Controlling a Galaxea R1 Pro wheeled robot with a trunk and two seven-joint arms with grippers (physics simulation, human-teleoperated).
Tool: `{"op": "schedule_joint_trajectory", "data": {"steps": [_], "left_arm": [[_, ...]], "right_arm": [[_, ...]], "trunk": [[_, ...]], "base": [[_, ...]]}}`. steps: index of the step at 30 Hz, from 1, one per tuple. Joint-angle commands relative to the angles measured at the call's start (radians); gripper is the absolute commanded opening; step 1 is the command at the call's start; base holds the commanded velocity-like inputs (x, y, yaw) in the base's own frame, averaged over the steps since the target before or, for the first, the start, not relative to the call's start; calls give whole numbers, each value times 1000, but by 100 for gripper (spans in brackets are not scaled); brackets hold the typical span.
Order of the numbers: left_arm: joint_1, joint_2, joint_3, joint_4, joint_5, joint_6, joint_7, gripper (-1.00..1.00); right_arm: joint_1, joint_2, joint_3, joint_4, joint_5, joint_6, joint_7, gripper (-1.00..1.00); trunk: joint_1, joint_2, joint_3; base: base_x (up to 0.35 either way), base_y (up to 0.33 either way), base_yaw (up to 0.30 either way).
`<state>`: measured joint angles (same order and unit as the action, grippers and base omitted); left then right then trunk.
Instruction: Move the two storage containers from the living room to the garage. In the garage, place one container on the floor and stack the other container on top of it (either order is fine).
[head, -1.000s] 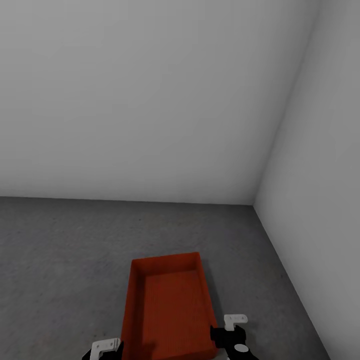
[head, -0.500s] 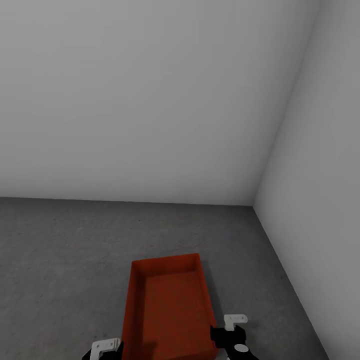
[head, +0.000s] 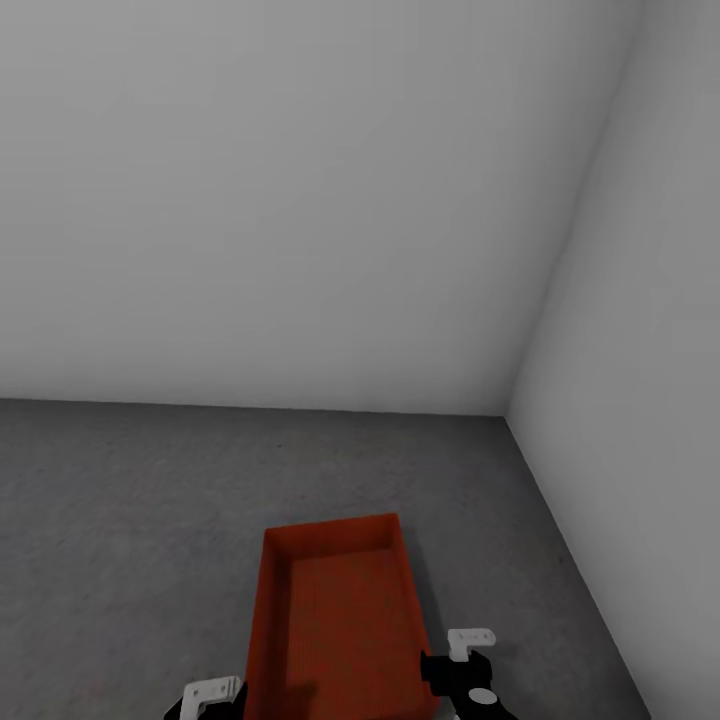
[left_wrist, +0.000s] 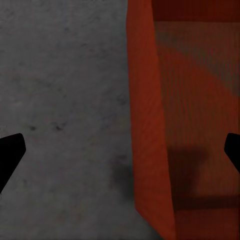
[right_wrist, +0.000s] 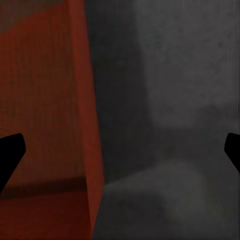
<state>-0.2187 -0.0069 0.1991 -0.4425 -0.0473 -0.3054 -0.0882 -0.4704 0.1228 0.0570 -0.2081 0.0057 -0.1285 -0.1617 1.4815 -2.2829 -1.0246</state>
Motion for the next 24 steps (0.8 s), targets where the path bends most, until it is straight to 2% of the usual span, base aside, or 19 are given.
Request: {"op": "schedule_joint_trajectory", "data": {"steps": [1, 24], "left_arm": [[-1, -1, 8, 1, -5, -3, -8, 100], [-1, -1, 8, 1, -5, -3, -8, 100]], "right_arm": [[-1, 0, 6, 1, 0, -2, -6, 100], [-1, 0, 6, 1, 0, -2, -6, 100]], "trunk": [[-4, 7, 2], [-92, 168, 75]], "base": [[0, 0, 0], [0, 0, 0]]}}
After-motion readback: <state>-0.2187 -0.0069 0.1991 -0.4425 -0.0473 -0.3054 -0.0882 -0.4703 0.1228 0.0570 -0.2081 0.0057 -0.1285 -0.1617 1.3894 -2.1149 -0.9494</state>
